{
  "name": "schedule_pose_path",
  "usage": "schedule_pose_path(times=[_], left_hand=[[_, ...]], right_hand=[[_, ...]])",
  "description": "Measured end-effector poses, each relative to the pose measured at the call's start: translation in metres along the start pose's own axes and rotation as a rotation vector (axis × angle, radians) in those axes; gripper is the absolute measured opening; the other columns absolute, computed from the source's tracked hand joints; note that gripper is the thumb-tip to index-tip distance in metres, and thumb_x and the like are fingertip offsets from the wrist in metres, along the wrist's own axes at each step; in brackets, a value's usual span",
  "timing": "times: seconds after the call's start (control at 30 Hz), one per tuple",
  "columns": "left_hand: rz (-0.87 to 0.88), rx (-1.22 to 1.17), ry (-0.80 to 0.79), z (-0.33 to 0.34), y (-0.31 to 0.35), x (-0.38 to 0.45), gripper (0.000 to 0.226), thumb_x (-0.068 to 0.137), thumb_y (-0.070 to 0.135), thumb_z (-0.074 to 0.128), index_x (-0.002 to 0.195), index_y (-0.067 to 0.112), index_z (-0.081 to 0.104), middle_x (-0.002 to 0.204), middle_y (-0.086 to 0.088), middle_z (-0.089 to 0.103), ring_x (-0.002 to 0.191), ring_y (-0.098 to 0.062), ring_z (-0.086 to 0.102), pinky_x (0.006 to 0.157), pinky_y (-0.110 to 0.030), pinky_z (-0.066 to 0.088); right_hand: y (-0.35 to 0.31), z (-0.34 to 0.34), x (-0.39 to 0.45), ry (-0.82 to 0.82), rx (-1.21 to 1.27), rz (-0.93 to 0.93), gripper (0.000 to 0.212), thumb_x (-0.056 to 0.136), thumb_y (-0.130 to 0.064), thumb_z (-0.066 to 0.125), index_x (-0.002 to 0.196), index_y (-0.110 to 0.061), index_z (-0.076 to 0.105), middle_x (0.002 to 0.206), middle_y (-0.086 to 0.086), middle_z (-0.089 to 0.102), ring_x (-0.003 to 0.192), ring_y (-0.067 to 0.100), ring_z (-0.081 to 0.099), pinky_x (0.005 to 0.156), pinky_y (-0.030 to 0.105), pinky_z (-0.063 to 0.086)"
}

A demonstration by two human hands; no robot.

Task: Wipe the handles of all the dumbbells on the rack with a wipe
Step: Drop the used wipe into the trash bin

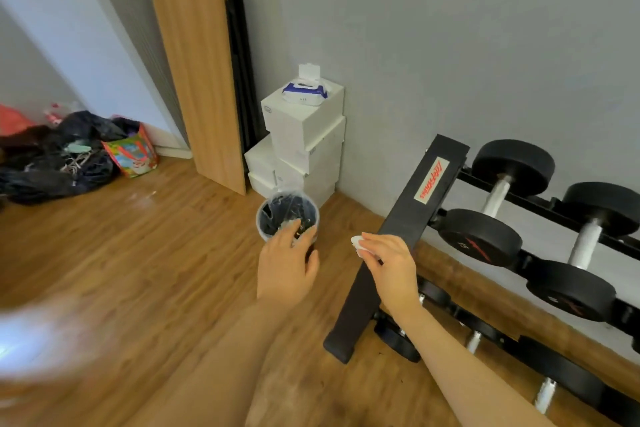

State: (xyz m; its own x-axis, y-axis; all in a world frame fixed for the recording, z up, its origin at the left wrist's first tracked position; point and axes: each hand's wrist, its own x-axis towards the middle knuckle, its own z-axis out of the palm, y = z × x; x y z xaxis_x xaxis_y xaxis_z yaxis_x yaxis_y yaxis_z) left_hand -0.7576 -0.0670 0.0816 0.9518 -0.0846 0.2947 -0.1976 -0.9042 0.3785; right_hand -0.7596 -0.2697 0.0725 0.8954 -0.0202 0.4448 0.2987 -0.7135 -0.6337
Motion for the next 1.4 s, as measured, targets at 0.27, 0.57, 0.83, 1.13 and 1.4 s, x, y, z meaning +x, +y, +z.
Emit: schedule_pose_path(times=[0.27, 0.57, 0.83, 1.13, 1.4], left_hand=[[-0.111, 0.102, -0.009, -0.028, -0.066, 0.029, 0.051, 0.09, 0.041, 0.039, 0.128, 0.019, 0.065, 0.132, -0.015, 0.061, 0.114, -0.035, 0.06, 0.09, -0.048, 0.049], [-0.21, 0.136, -0.024, -0.001, -0.131, 0.102, 0.038, 0.083, 0.031, 0.067, 0.119, 0.019, 0.07, 0.125, -0.014, 0.065, 0.105, -0.033, 0.066, 0.085, -0.045, 0.053], [-0.308, 0.087, -0.154, 0.033, -0.176, 0.195, 0.041, 0.088, 0.033, 0.058, 0.126, 0.018, 0.066, 0.133, -0.016, 0.059, 0.117, -0.036, 0.06, 0.093, -0.047, 0.048], [-0.307, 0.032, -0.329, 0.097, -0.208, 0.267, 0.044, 0.096, 0.033, 0.045, 0.137, 0.019, 0.056, 0.133, -0.014, 0.056, 0.121, -0.035, 0.053, 0.099, -0.045, 0.04], [-0.202, 0.034, -0.503, 0.146, -0.25, 0.298, 0.048, 0.102, 0.036, 0.041, 0.149, 0.029, 0.037, 0.156, -0.003, 0.032, 0.138, -0.025, 0.034, 0.112, -0.037, 0.025]], right_hand=[[-0.026, 0.074, 0.041, -0.107, 0.052, -0.016, 0.023, 0.078, -0.011, 0.076, 0.101, -0.014, 0.075, 0.103, -0.003, 0.07, 0.101, -0.003, 0.05, 0.092, 0.002, 0.035], [-0.015, 0.164, 0.126, -0.23, 0.082, -0.026, 0.025, 0.082, -0.013, 0.074, 0.107, -0.013, 0.073, 0.103, -0.001, 0.071, 0.099, 0.012, 0.06, 0.084, 0.028, 0.055], [0.016, 0.229, 0.209, -0.274, 0.074, 0.04, 0.022, 0.081, -0.009, 0.075, 0.102, -0.011, 0.074, 0.099, 0.002, 0.072, 0.094, 0.017, 0.063, 0.079, 0.034, 0.057], [0.058, 0.281, 0.245, -0.313, 0.052, 0.166, 0.02, 0.087, -0.016, 0.069, 0.107, -0.014, 0.072, 0.103, 0.0, 0.07, 0.1, 0.016, 0.059, 0.08, 0.026, 0.052], [0.086, 0.333, 0.246, -0.33, -0.036, 0.265, 0.019, 0.087, -0.015, 0.069, 0.105, -0.01, 0.072, 0.101, 0.004, 0.071, 0.098, 0.02, 0.062, 0.079, 0.036, 0.057]])
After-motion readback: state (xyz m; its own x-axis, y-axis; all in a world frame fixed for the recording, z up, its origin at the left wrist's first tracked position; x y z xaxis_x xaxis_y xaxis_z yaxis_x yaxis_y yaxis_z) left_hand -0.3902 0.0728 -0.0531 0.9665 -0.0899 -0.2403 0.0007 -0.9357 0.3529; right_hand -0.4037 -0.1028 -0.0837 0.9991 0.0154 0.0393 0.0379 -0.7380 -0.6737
